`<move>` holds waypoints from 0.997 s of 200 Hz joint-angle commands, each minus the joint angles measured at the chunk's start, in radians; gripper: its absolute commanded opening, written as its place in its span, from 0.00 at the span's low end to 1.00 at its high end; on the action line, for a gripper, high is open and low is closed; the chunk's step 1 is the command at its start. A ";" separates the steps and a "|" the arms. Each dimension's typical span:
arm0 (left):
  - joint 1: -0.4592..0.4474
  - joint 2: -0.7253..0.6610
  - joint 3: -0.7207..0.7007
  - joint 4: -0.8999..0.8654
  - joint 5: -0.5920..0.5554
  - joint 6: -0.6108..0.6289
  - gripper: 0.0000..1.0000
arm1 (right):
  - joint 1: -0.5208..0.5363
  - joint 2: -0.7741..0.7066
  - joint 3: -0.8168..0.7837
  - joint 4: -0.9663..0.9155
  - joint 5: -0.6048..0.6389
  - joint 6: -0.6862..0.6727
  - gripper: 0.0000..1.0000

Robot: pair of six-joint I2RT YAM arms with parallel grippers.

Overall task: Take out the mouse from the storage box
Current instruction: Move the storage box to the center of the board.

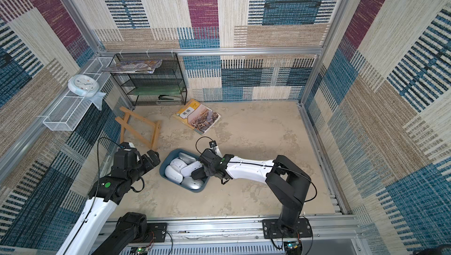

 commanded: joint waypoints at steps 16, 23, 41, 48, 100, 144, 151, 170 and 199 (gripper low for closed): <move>0.000 0.137 0.002 0.170 0.160 -0.001 0.96 | -0.090 -0.073 -0.063 0.019 -0.019 -0.009 0.95; 0.000 0.168 0.005 0.185 0.186 -0.001 0.95 | -0.113 -0.088 -0.071 0.026 -0.037 -0.009 0.95; -0.001 0.240 0.013 0.226 0.273 0.003 0.93 | -0.150 -0.120 -0.077 0.042 -0.085 -0.010 0.95; -0.003 0.267 0.016 0.240 0.301 0.001 0.92 | -0.152 -0.130 -0.075 0.045 -0.097 -0.012 0.95; -0.044 0.381 0.011 0.276 0.375 0.021 0.91 | -0.153 -0.209 -0.121 0.130 -0.309 0.035 0.95; -0.078 0.423 -0.020 0.303 0.393 0.029 0.90 | -0.153 -0.236 -0.181 0.212 -0.473 0.124 0.94; -0.083 0.431 -0.020 0.305 0.395 0.031 0.89 | -0.153 -0.241 -0.190 0.233 -0.499 0.137 0.94; -0.098 0.457 -0.019 0.318 0.411 0.028 0.89 | -0.152 -0.242 -0.204 0.267 -0.557 0.164 0.93; -0.136 0.483 -0.007 0.325 0.416 0.019 0.87 | -0.152 -0.228 -0.195 0.278 -0.585 0.175 0.92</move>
